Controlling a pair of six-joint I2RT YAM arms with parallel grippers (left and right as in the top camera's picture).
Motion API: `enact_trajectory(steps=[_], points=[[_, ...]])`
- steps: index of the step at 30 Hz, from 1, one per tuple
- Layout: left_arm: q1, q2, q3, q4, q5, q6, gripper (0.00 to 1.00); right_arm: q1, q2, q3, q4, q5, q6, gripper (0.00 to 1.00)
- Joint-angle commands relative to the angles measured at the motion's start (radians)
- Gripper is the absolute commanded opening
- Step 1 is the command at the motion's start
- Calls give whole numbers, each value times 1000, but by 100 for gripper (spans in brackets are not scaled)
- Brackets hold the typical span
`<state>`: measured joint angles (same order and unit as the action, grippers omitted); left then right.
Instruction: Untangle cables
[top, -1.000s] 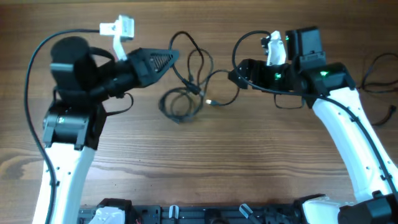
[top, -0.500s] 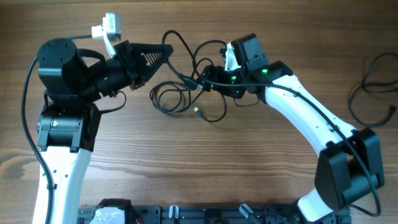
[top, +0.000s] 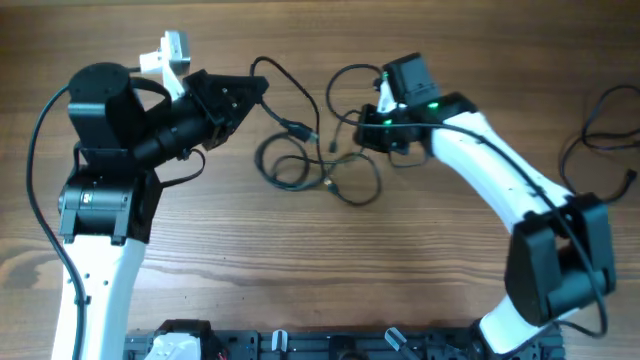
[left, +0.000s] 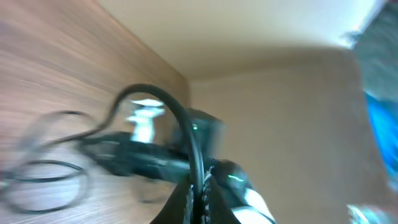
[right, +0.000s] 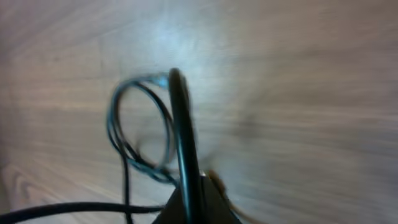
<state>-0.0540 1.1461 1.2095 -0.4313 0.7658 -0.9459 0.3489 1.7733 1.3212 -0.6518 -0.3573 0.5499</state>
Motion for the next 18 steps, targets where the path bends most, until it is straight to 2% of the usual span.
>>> enact_trajectory(steps=[1, 6, 9, 13, 16, 18], points=[[27, -11, 6, -117, -278, 157, 4, -87, -171, 131, -105, 29, -106, 5], [132, 0, 6, -356, -780, 262, 4, -236, -327, 283, -272, 28, -131, 4], [240, 28, 6, -414, -940, 291, 4, -339, -380, 305, -281, 28, -127, 4], [401, 134, 6, -431, -987, 300, 4, -524, -401, 305, -291, -35, -102, 4], [451, 215, 6, -442, -987, 299, 4, -644, -401, 305, -316, -68, -72, 4], [443, 264, 6, -445, -976, 314, 4, -662, -401, 305, -323, -82, -73, 4]])
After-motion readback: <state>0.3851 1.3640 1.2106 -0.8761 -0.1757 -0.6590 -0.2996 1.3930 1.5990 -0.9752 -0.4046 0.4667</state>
